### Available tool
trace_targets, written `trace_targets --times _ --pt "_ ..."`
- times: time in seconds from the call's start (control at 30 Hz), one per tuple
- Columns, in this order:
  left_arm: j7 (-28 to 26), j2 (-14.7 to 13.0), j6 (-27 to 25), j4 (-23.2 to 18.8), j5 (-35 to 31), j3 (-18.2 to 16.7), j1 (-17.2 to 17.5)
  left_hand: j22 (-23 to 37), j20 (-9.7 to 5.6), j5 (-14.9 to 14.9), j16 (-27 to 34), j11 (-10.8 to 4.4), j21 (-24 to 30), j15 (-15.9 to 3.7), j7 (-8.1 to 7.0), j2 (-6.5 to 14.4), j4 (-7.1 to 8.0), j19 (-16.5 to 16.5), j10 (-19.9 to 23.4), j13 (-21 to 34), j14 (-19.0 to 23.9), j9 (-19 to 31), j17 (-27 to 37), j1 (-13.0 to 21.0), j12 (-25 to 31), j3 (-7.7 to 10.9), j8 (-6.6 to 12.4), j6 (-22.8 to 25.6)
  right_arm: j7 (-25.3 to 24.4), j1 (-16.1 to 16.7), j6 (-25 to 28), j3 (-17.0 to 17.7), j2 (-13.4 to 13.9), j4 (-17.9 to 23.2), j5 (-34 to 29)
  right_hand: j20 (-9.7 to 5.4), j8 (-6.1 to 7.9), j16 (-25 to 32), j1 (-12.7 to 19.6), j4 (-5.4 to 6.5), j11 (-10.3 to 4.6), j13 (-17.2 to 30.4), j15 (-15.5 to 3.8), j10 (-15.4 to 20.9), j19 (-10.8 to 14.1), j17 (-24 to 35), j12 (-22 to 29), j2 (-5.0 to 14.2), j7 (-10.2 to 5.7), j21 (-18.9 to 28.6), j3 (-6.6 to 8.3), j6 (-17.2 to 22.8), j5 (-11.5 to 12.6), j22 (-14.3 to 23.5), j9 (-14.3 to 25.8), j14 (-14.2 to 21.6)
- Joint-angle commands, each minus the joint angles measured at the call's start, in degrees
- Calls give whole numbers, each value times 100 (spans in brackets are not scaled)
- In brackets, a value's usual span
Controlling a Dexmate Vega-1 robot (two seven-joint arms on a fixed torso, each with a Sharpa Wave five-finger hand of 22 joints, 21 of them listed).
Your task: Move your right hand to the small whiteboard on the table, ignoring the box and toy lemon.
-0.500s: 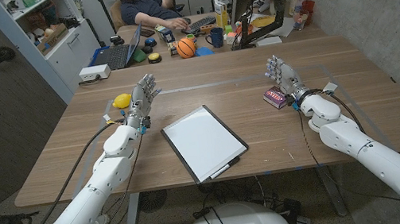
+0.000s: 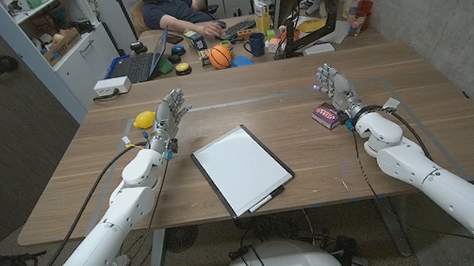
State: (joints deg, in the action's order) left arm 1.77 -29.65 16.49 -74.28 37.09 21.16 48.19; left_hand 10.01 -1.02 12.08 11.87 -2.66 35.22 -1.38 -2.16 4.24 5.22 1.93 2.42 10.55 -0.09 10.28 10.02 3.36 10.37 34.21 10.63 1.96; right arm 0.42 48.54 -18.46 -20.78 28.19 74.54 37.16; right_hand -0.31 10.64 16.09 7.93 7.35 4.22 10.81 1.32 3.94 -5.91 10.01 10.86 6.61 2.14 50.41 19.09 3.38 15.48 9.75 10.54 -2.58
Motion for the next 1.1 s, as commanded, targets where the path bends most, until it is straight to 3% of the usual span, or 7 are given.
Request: trace_targets --times 0.03,0.13,0.37,0.5,0.7,0.87,1.1 --pt "-60 11 25 4 -9 -25 14 21 18 31 13 11 -7 -40 -18 53 -13 57 51 29 -17 30 17 -6 37 22 21 2 -60 -167 -411 18 -30 47 -288 -3 23 -23 82 -25 2 28 47 -74 -4 11 -2 0 -52 -21 46 7 33 20 28 -27" --pt "-76 9 34 -17 -12 -31 29 22 17 32 12 12 -15 -46 -19 52 -14 59 52 29 -18 30 17 -7 37 20 23 4 -121 -197 -473 12 37 169 -447 15 22 -32 101 -47 -5 28 57 -77 1 8 -2 -23 -77 -34 43 3 31 19 27 -21" --pt "-104 -3 37 -63 -18 -41 55 22 27 34 10 27 -33 -42 -18 51 -15 61 53 29 -19 30 17 -8 37 17 23 2 -330 -222 -651 13 172 458 -864 246 14 -92 202 -176 -60 24 116 -145 52 1 -18 -179 -161 -108 1 -34 1 13 24 -24" --pt "-100 -14 47 -86 -26 -42 60 23 27 35 11 18 -43 -45 -24 51 -15 63 50 29 -17 29 17 -9 36 15 22 -2 -432 -246 -818 0 230 549 -1159 159 6 -146 266 -248 -142 21 -7 -243 12 -1 -40 -236 -229 -186 -17 -70 -17 13 22 -67" --pt "-100 -30 60 -116 -26 -55 73 23 28 36 9 7 -55 -45 -24 49 -16 67 47 29 -18 29 17 -10 35 13 22 -3 -672 -252 -874 -48 381 825 -1743 152 -4 -182 309 -301 -266 18 -4 -353 -4 -1 -60 -287 -311 -245 -42 -116 -33 14 20 -84" --pt "-102 -47 73 -117 -18 -78 83 23 30 37 8 3 -64 -46 -30 48 -16 68 46 29 -20 29 17 -11 34 11 23 -1 -921 -210 -682 -76 506 1158 -2180 431 8 -195 184 -299 -259 14 -33 -356 152 17 -29 -524 -350 -289 -232 -123 -100 4 22 -51" --pt "-83 -66 87 -114 4 -103 96 24 31 39 6 15 -80 -48 -27 49 -16 72 51 29 -22 29 17 -12 36 9 25 2 -957 -285 -734 -171 520 1261 -2523 526 3 -219 138 -308 -304 12 23 -412 173 17 -38 -633 -420 -355 -322 -154 -121 -4 21 -57"
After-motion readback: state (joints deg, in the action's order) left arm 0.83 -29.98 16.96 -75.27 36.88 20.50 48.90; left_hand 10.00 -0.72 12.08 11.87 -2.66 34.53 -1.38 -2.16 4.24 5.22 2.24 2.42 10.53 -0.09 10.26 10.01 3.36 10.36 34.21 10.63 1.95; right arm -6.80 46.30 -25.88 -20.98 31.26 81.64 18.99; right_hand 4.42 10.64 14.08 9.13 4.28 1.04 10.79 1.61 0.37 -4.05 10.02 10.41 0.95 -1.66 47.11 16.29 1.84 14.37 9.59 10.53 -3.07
